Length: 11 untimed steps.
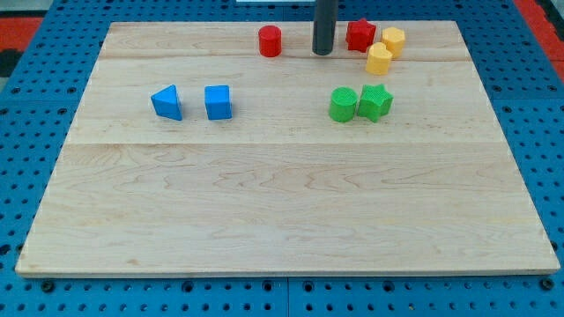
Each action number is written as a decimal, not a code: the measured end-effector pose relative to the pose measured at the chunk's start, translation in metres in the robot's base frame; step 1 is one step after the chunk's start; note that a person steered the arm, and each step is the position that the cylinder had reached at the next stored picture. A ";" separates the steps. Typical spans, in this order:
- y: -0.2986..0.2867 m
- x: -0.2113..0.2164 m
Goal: Push the red star into the red circle
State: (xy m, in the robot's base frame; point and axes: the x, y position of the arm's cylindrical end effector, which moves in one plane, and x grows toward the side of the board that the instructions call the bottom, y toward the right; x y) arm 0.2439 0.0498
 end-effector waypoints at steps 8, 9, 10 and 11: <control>0.118 -0.052; 0.121 -0.045; 0.096 -0.017; 0.035 0.002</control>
State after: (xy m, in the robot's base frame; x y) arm 0.2461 0.0844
